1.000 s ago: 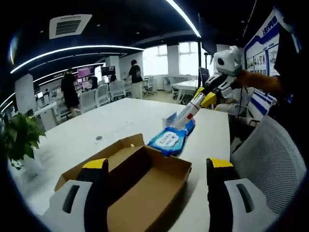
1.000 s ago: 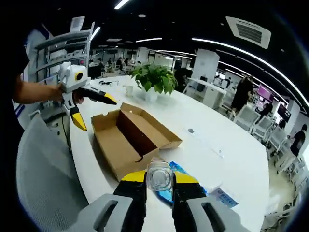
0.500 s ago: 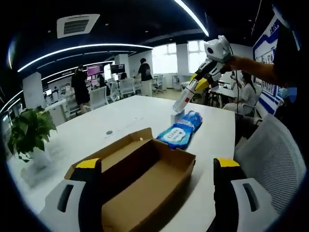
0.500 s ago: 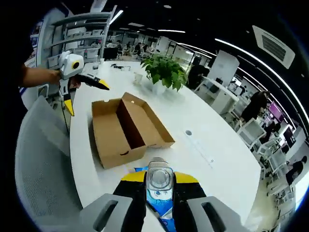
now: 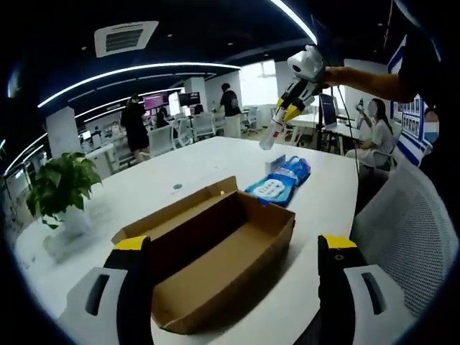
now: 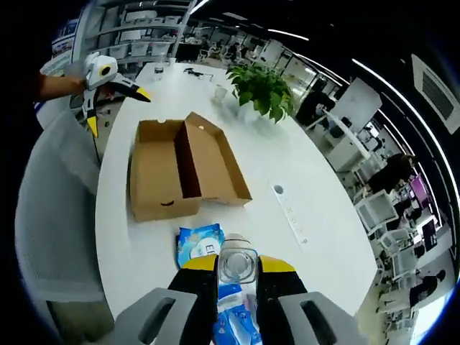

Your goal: Operate the shoe box by opening the lid, removing the specified soft item, and placing it in the target area until the item is outside and the box remains undamaged.

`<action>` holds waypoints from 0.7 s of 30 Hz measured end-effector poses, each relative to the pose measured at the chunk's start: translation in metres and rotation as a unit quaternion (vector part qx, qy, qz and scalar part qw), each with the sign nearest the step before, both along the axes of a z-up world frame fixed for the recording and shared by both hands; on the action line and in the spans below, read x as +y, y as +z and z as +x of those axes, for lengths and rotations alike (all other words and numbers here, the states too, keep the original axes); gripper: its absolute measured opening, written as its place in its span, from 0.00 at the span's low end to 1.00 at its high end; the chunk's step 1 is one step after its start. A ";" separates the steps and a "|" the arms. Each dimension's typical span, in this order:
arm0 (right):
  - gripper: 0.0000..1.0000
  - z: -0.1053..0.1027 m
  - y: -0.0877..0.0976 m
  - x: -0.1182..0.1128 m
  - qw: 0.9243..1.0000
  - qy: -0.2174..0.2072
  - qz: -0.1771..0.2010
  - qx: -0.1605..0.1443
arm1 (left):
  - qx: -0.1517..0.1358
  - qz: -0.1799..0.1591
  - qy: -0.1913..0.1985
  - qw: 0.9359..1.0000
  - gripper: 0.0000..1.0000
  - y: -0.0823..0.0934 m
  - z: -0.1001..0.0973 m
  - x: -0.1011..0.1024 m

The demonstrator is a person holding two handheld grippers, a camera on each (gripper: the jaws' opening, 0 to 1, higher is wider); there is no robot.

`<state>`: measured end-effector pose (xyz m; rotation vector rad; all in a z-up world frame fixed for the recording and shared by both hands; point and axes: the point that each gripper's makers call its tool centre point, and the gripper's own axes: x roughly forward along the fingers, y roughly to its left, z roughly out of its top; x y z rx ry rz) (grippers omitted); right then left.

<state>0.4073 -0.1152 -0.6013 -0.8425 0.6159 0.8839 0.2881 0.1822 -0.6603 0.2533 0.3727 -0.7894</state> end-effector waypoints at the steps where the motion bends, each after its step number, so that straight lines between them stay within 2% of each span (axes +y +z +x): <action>1: 0.15 0.002 0.000 0.000 1.000 0.002 -0.002 0.001 | -0.001 0.002 0.002 1.000 1.00 -0.001 -0.001 0.001; 9: 0.15 0.015 -0.012 0.001 0.998 0.049 -0.042 0.008 | -0.006 0.014 0.010 1.000 1.00 -0.005 -0.017 0.008; 15: 0.15 0.018 -0.028 0.003 0.992 0.094 -0.080 0.022 | -0.006 0.026 0.009 1.000 1.00 -0.007 -0.029 0.014; 21: 0.15 0.027 -0.043 0.006 0.988 0.116 -0.095 0.028 | -0.009 0.012 0.037 0.999 1.00 -0.006 -0.034 0.021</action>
